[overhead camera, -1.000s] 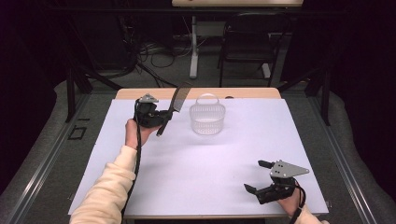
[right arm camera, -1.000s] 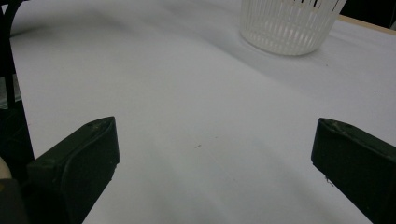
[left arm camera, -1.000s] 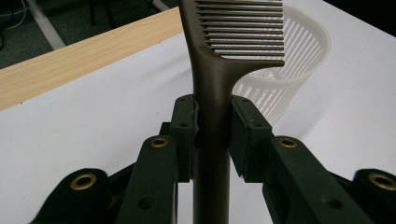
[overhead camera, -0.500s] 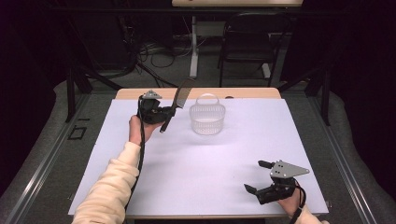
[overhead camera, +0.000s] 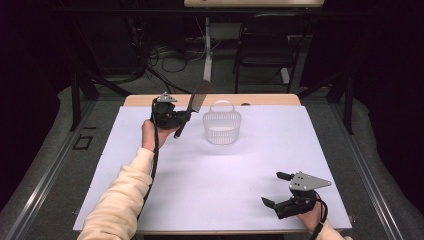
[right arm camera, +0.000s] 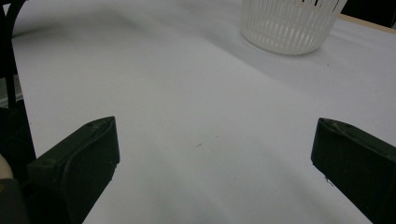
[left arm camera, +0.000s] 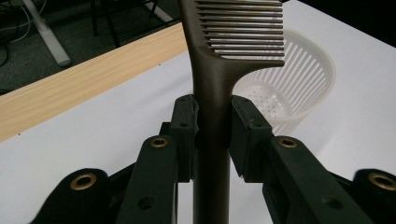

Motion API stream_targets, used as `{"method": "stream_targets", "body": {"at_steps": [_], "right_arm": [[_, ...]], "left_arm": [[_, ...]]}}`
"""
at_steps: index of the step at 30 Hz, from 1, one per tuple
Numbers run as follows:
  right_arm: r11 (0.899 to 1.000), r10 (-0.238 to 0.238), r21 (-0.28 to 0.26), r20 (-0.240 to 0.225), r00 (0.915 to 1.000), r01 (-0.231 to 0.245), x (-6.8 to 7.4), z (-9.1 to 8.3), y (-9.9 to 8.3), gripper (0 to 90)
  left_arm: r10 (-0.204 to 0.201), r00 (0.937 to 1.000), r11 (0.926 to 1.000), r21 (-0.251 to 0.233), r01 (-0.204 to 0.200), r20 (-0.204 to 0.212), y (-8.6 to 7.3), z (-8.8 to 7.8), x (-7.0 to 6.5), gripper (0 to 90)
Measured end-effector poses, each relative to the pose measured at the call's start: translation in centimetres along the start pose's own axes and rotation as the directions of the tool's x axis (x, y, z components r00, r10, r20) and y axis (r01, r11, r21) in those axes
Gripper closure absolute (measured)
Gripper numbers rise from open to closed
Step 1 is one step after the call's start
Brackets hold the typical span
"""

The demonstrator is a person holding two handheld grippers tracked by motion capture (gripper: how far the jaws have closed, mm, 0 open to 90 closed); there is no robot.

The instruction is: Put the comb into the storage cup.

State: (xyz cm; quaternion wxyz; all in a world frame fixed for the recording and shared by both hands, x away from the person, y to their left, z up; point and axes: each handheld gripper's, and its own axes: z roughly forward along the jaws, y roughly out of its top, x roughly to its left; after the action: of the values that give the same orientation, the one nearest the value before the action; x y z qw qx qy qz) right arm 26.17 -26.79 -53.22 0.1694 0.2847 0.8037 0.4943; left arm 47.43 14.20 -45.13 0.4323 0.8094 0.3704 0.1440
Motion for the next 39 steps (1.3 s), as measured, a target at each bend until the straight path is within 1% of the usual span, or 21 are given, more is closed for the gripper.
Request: {"method": "stream_targets", "body": {"at_steps": [1, 4, 7, 12, 14, 20, 27, 29, 33, 39], "right_arm": [[1.0, 0.002, -0.002, -0.001, 1.0, -0.002, 0.0, 0.0, 0.0, 0.8], [1.0, -0.001, -0.001, -0.001, 1.0, 0.001, 0.0, 0.0, 0.0, 0.8], [1.0, -0.002, -0.002, -0.001, 1.0, 0.002, 0.0, 0.0, 0.0, 0.8], [1.0, -0.001, -0.001, -0.002, 1.0, 0.001, 0.0, 0.0, 0.0, 0.8], [1.0, -0.001, 0.0, -0.001, 1.0, 0.001, 0.0, 0.0, 0.0, 0.8], [1.0, -0.003, 0.0, -0.001, 1.0, 0.003, 0.0, 0.0, 0.0, 0.8], [1.0, -0.002, 0.001, -0.001, 1.0, 0.002, 0.0, 0.0, 0.0, 0.8], [1.0, -0.002, 0.002, 0.0, 1.0, 0.002, 0.0, 0.0, 0.0, 0.8], [1.0, -0.001, 0.002, -0.001, 1.0, 0.001, 0.0, 0.0, 0.0, 0.8], [1.0, 0.0, 0.009, -0.002, 1.0, 0.0, 0.0, 0.1, 0.0, 0.8]], "left_arm": [[0.004, 1.0, 1.0, 0.0, -0.004, 0.001, 0.1, 0.1, 0.0, 72.5], [-0.003, 1.0, 1.0, -0.001, 0.003, -0.001, 0.2, 0.3, -0.1, 72.5], [-0.001, 1.0, 1.0, 0.001, 0.001, -0.002, 0.4, 0.5, -0.1, 72.5], [-0.001, 1.0, 1.0, -0.009, 0.001, -0.007, 0.6, 0.7, -0.2, 72.5], [-0.008, 0.9999, 0.9999, -0.011, 0.008, -0.01, 0.6, 0.9, -0.3, 72.6], [-0.014, 0.9998, 0.9998, -0.018, 0.013, -0.016, 0.7, 1.3, -0.3, 72.5], [-0.014, 0.9999, 0.9995, -0.027, 0.013, -0.011, 0.9, 1.6, -0.4, 72.5], [-0.012, 0.9998, 0.9997, -0.022, 0.011, -0.019, 1.0, 1.7, -0.4, 72.5], [-0.015, 0.9996, 0.9994, -0.031, 0.015, -0.023, 1.0, 2.0, -0.5, 72.5], [-0.016, 0.9997, 0.9992, -0.036, 0.015, -0.019, 1.2, 2.1, -0.6, 72.5]]}}
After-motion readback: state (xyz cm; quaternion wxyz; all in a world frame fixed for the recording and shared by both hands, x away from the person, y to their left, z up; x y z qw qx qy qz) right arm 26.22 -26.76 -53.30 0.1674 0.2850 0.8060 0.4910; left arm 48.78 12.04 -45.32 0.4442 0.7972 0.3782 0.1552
